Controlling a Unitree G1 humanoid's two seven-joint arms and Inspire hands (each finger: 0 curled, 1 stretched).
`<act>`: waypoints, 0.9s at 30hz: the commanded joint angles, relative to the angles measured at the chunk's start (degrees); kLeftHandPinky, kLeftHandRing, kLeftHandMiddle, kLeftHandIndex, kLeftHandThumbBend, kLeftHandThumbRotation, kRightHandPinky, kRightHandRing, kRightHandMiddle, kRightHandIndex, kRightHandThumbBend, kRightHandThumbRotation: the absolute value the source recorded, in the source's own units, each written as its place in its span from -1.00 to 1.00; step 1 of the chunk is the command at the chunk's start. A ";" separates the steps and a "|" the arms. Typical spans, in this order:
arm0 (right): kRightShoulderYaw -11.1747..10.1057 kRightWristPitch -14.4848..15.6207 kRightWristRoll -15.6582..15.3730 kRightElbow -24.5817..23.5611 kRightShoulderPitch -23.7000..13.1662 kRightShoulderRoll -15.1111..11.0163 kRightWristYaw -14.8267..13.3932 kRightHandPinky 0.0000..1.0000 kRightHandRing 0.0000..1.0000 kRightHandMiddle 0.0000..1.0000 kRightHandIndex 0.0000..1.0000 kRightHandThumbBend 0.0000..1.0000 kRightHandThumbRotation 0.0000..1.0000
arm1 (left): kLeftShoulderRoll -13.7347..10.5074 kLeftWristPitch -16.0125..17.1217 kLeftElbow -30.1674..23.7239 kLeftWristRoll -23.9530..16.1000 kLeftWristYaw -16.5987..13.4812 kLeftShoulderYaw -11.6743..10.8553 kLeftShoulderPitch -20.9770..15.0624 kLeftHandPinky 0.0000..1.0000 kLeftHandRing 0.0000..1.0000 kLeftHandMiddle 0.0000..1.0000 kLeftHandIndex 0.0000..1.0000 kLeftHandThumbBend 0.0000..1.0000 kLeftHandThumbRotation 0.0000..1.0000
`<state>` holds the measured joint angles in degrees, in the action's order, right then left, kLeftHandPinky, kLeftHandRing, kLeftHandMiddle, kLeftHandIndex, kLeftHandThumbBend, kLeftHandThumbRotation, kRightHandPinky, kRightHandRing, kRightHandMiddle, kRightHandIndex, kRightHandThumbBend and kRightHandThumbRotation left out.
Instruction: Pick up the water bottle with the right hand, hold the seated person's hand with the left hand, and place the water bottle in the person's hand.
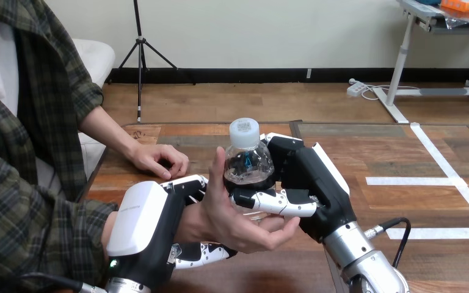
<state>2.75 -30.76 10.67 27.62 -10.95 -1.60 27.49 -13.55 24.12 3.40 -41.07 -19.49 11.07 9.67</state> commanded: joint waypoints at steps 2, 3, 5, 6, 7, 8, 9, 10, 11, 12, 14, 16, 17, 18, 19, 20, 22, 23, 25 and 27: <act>0.45 -0.73 0.43 -2.86 -2.00 0.84 0.50 -0.28 -0.20 -0.11 -0.07 0.33 -1.00 | 0.47 0.40 -1.31 -0.30 -0.76 1.13 -2.80 -0.32 -0.13 -0.02 0.01 0.69 -1.00; 0.42 -0.70 0.53 -2.76 -2.05 0.88 0.54 -0.28 -0.20 -0.11 -0.07 0.33 -1.00 | 0.45 0.44 -1.25 -0.29 -0.80 1.13 -2.82 -0.32 -0.13 -0.02 0.01 0.69 -1.00; 0.37 -0.42 0.77 -2.71 -2.13 0.87 0.69 -0.28 -0.19 -0.11 -0.07 0.32 -1.00 | 0.43 0.32 -1.28 -0.42 -0.86 1.13 -2.83 -0.32 -0.13 -0.02 0.01 0.69 -1.00; 0.37 -0.35 0.80 -2.71 -2.14 0.87 0.71 -0.28 -0.19 -0.11 -0.07 0.32 -1.00 | 0.42 0.29 -1.28 -0.45 -0.87 1.12 -2.83 -0.32 -0.13 -0.02 0.01 0.69 -1.00; 0.36 -0.23 0.90 -2.73 -2.16 0.87 0.76 -0.28 -0.19 -0.11 -0.07 0.32 -1.00 | 0.41 0.28 -1.27 -0.45 -0.88 1.11 -2.84 -0.32 -0.13 -0.02 0.01 0.69 -1.00; 0.35 -0.17 0.95 -2.75 -2.17 0.88 0.78 -0.28 -0.19 -0.11 -0.07 0.32 -1.00 | 0.40 0.28 -1.26 -0.44 -0.89 1.10 -2.85 -0.32 -0.13 -0.02 0.01 0.69 -1.00; 0.35 -0.13 0.98 -2.75 -2.17 0.90 0.79 -0.28 -0.19 -0.11 -0.07 0.32 -1.00 | 0.39 0.30 -1.24 -0.43 -0.90 1.09 -2.86 -0.32 -0.13 -0.02 0.01 0.69 -1.00; 0.34 -0.20 1.00 -2.70 -2.21 0.90 0.82 -0.28 -0.19 -0.11 -0.07 0.31 -1.00 | 0.35 0.19 -1.35 -0.59 -0.89 1.09 -2.86 -0.32 -0.13 -0.02 0.01 0.69 -1.00; 0.34 -0.27 0.99 -2.66 -2.24 0.90 0.82 -0.28 -0.19 -0.10 -0.07 0.31 -1.00 | 0.31 0.11 -1.43 -0.71 -0.88 1.09 -2.86 -0.32 -0.13 -0.02 0.01 0.69 -1.00; 0.33 -0.32 0.99 -2.64 -2.26 0.91 0.83 -0.28 -0.19 -0.10 -0.07 0.31 -1.00 | 0.28 0.06 -1.48 -0.79 -0.88 1.08 -2.86 -0.32 -0.13 -0.02 0.01 0.69 -1.00; 0.29 -0.38 0.78 -2.65 -2.24 0.95 0.49 -0.28 -0.19 -0.10 -0.06 0.32 -1.00 | 0.29 -0.04 -1.61 -0.82 -0.82 1.04 -2.84 -0.32 -0.13 -0.02 0.01 0.69 -1.00; 0.28 -0.39 0.68 -2.66 -2.23 0.99 0.32 -0.28 -0.19 -0.10 -0.06 0.32 -1.00 | 0.29 -0.06 -1.65 -0.81 -0.78 1.00 -2.83 -0.32 -0.13 -0.02 0.01 0.69 -1.00; 0.28 -0.34 0.34 -2.77 -2.20 0.95 -0.05 -0.28 -0.20 -0.10 -0.05 0.32 -1.00 | 0.29 -0.09 -1.70 -0.89 -0.83 0.98 -2.84 -0.32 -0.13 -0.02 0.01 0.69 -1.00; 0.29 -0.30 0.08 -2.86 -2.18 0.91 -0.33 -0.29 -0.19 -0.09 -0.04 0.33 -1.00 | 0.29 -0.11 -1.73 -0.94 -0.86 0.98 -2.85 -0.32 -0.13 -0.01 0.01 0.70 -1.00; 0.33 -0.23 -0.38 -3.07 -2.13 0.77 -0.70 -0.29 -0.19 -0.08 -0.03 0.34 -1.00 | 0.27 -0.30 -1.85 -1.14 -0.86 0.96 -2.85 -0.32 -0.13 -0.01 0.01 0.70 -1.00; 0.36 -0.19 -0.69 -3.21 -2.10 0.66 -0.94 -0.29 -0.18 -0.05 0.00 0.35 -1.00 | 0.26 -0.43 -1.93 -1.28 -0.86 0.95 -2.84 -0.31 -0.12 0.00 0.02 0.70 -1.00; 0.41 -0.25 -0.94 -3.26 -2.12 0.55 -1.08 -0.28 -0.16 0.00 0.06 0.37 -1.00 | 0.25 -0.73 -2.09 -1.58 -0.88 0.91 -2.80 -0.30 -0.11 0.01 0.03 0.70 -1.00; 0.41 -0.32 -0.96 -3.23 -2.15 0.52 -1.07 -0.27 -0.13 0.05 0.10 0.38 -1.00 | 0.26 -0.88 -2.17 -1.73 -0.90 0.89 -2.77 -0.29 -0.09 0.02 0.04 0.70 -1.00; 0.48 -0.54 -1.12 -3.12 -2.25 0.35 -1.04 -0.23 -0.07 0.16 0.20 0.40 -1.00 | 0.22 -1.16 -2.33 -2.23 -1.09 0.88 -2.73 -0.27 -0.07 0.05 0.06 0.71 -1.00; 0.57 -0.74 -1.32 -3.03 -2.34 0.17 -1.03 -0.16 0.03 0.27 0.29 0.41 -1.00 | 0.15 -1.34 -2.43 -2.71 -1.29 0.88 -2.72 -0.26 -0.05 0.08 0.09 0.71 -1.00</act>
<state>3.06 -30.62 9.59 27.56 -10.95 -1.75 26.48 -13.62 23.32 3.37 -42.72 -20.01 11.01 9.66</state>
